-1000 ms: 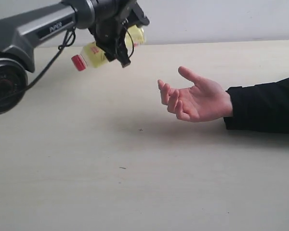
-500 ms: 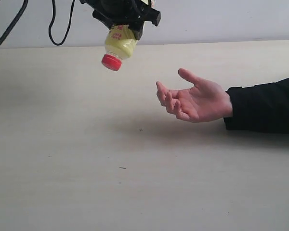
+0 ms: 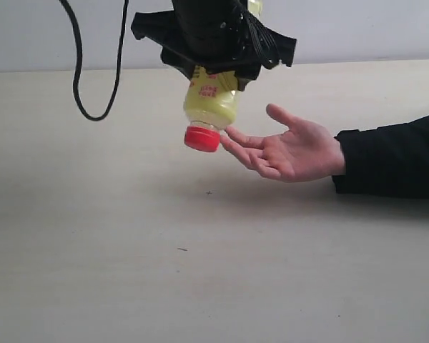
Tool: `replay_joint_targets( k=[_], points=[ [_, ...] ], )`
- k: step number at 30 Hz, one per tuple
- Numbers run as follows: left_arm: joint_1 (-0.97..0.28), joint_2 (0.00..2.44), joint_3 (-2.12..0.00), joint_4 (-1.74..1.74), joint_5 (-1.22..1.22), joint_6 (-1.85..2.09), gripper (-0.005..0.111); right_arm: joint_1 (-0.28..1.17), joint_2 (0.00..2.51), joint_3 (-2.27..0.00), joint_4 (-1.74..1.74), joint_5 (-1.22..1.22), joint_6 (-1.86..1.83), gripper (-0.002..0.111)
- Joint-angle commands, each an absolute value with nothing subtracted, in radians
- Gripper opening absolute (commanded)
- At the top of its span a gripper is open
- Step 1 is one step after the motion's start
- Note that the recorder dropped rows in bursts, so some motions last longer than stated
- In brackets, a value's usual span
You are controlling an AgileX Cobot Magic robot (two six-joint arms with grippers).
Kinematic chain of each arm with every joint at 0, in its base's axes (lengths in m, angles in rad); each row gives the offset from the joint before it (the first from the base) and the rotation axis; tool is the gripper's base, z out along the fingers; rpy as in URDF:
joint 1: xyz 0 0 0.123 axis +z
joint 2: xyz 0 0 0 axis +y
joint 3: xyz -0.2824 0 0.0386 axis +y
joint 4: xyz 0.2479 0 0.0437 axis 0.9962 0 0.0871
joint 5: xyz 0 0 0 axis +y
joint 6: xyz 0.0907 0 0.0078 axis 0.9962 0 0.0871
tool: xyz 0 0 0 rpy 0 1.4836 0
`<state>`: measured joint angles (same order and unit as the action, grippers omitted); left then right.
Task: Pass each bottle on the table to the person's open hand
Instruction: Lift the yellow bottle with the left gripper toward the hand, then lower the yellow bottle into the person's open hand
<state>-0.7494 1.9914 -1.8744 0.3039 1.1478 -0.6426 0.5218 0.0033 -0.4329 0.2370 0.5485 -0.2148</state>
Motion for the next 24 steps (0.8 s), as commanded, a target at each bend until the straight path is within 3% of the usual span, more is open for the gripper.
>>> replay_joint_targets(
  k=[1,14,24],
  points=[
    [-0.834,1.935,-1.748,0.36,1.025,-0.871,0.002,0.523,0.0,-0.425,0.237,0.536,-0.213,0.0],
    [-0.947,1.932,-1.531,0.631,0.566,-1.628,0.002,0.523,0.0,-0.425,0.237,0.536,-0.213,0.0],
    [-0.95,1.961,-1.53,0.696,0.537,-1.603,0.002,0.523,0.0,-0.425,0.237,0.536,-0.213,0.0]
  ],
)
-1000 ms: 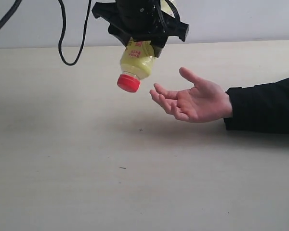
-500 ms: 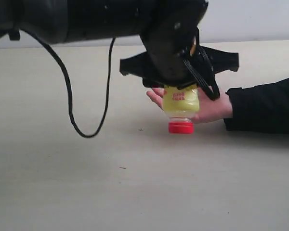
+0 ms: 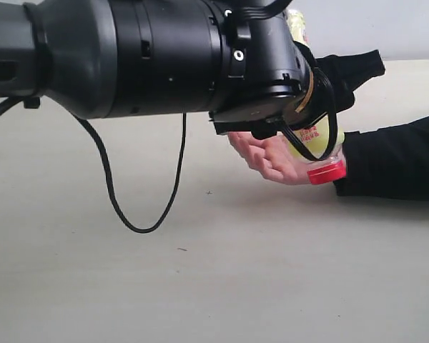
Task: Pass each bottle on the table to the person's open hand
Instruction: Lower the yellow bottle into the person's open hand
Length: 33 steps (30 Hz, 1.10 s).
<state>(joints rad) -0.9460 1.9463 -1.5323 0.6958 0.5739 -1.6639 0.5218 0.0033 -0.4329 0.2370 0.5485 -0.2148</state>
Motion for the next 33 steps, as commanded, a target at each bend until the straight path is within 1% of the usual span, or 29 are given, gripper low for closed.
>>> replay_joint_targets(
  k=[1,5,8,11,13,20,25,33],
  points=[
    [-0.95,1.967,-1.53,0.696,0.517,-1.544,0.002,0.523,0.0,-0.425,0.237,0.536,-0.213,0.0],
    [-0.95,1.973,-1.53,0.68,0.483,-1.413,0.002,0.523,0.0,-0.425,0.237,0.536,-0.213,0.0],
    [-0.919,1.969,-1.539,0.512,0.504,-1.47,0.001,0.523,0.0,-0.425,0.237,0.536,-0.213,0.0],
    [-0.877,1.969,-1.541,0.308,0.502,-1.324,0.0,0.523,0.0,-0.425,0.237,0.536,-0.213,0.0],
    [-0.857,1.973,-1.541,0.239,0.51,-1.267,0.0,0.523,0.0,-0.425,0.237,0.536,-0.213,0.0],
    [-0.825,1.984,-1.541,0.228,0.518,-1.255,0.0,0.523,0.0,-0.425,0.237,0.536,-0.213,0.0],
    [-0.825,2.011,-1.541,0.224,0.519,-1.231,0.0,0.523,0.0,-0.425,0.237,0.536,-0.213,0.0],
    [-0.822,2.061,-1.541,0.204,0.452,-1.232,0.0,0.523,0.0,-0.425,0.237,0.536,-0.213,0.0]
  ],
)
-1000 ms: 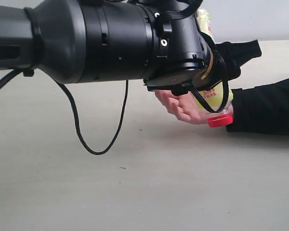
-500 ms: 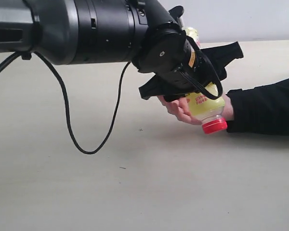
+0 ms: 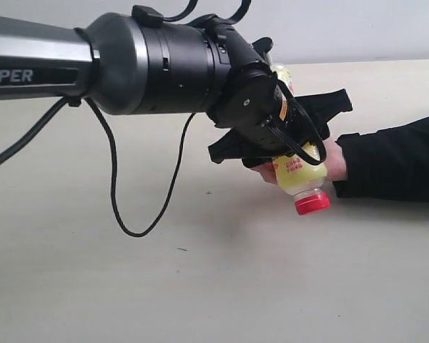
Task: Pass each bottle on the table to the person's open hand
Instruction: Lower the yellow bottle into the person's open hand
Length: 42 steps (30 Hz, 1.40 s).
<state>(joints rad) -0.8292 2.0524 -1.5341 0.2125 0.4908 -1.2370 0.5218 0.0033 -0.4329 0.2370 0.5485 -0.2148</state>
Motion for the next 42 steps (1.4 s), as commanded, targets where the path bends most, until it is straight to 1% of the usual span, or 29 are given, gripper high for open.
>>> replay_joint_targets(
  k=[1,3,5,12,15,22,23,25,31,40,42],
  points=[
    [-0.822,2.065,-1.541,0.204,0.45,-1.232,0.001,0.523,0.0,-0.425,0.237,0.536,-0.213,0.0],
    [-0.818,2.067,-1.541,0.201,0.448,-1.232,0.005,0.523,0.0,-0.425,0.237,0.536,-0.213,0.0],
    [-0.816,2.068,-1.541,0.201,0.448,-1.232,0.012,0.523,0.0,-0.425,0.237,0.536,-0.213,0.0],
    [-0.809,2.068,-1.541,0.205,0.438,-1.228,0.047,0.523,0.0,-0.425,0.237,0.536,-0.213,0.0],
    [-0.809,2.068,-1.541,0.205,0.438,-1.199,0.058,0.523,0.0,-0.425,0.237,0.536,-0.213,0.0],
    [-0.809,2.068,-1.541,0.198,0.448,-1.185,0.071,0.523,0.0,-0.425,0.237,0.536,-0.213,0.0],
    [-0.809,2.068,-1.541,0.198,0.448,-1.185,0.075,0.523,0.0,-0.425,0.237,0.536,-0.213,0.0],
    [-0.809,2.068,-1.541,0.198,0.448,-1.181,0.079,0.523,0.0,-0.425,0.237,0.536,-0.213,0.0],
    [-0.809,2.057,-1.541,0.196,0.454,-1.153,0.078,0.523,0.0,-0.425,0.237,0.536,-0.213,0.0],
    [-0.787,1.959,-1.541,0.203,0.565,-1.072,0.078,0.523,0.0,-0.425,0.237,0.536,-0.213,0.0],
    [-0.787,1.937,-1.541,0.203,0.571,-1.049,0.074,0.523,0.0,-0.425,0.237,0.536,-0.213,0.0]
  ],
)
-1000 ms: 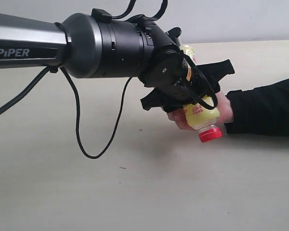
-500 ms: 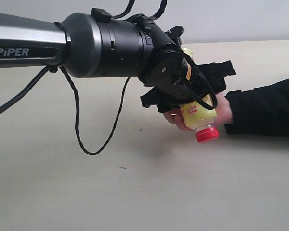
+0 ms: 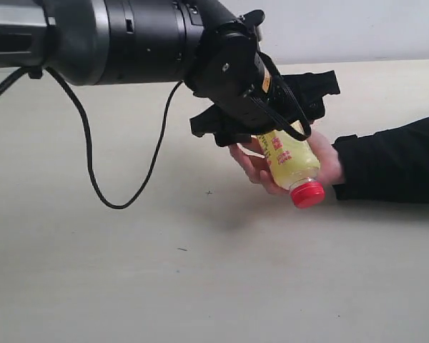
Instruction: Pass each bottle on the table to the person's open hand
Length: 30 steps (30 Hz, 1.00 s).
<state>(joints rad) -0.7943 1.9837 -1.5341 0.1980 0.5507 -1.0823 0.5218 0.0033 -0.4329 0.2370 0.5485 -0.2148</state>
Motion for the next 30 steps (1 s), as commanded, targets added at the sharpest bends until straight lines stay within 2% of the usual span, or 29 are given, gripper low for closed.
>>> replay_joint_targets(
  k=[1,3,7,8,12,15,24,30],
  points=[
    [-0.787,1.925,-1.541,0.203,0.58,-1.046,0.068,0.523,0.0,-0.425,0.237,0.536,-0.213,0.0],
    [-0.787,1.9,-1.541,0.203,0.61,-1.046,0.052,0.523,0.0,-0.425,0.237,0.536,-0.213,0.0],
    [-0.787,1.827,-1.541,0.205,0.707,-0.943,0.004,0.523,0.0,-0.425,0.237,0.536,-0.213,0.0],
    [-0.787,1.81,-1.541,0.205,0.736,-0.895,0.001,0.523,0.0,-0.425,0.237,0.536,-0.213,0.0],
    [-0.787,1.722,-1.541,0.243,0.914,-0.747,0.001,0.523,0.0,-0.425,0.237,0.536,-0.213,0.0],
    [-0.799,1.638,-1.503,0.267,0.943,-0.67,0.0,0.523,0.0,-0.425,0.237,0.536,-0.213,0.0],
    [-0.869,1.24,-1.135,0.303,0.573,-0.63,0.0,0.523,0.0,-0.425,0.237,0.536,-0.213,0.0],
    [-0.871,0.949,-0.885,0.316,0.497,-0.603,0.0,0.523,0.0,-0.425,0.237,0.536,-0.213,0.0]
  ],
)
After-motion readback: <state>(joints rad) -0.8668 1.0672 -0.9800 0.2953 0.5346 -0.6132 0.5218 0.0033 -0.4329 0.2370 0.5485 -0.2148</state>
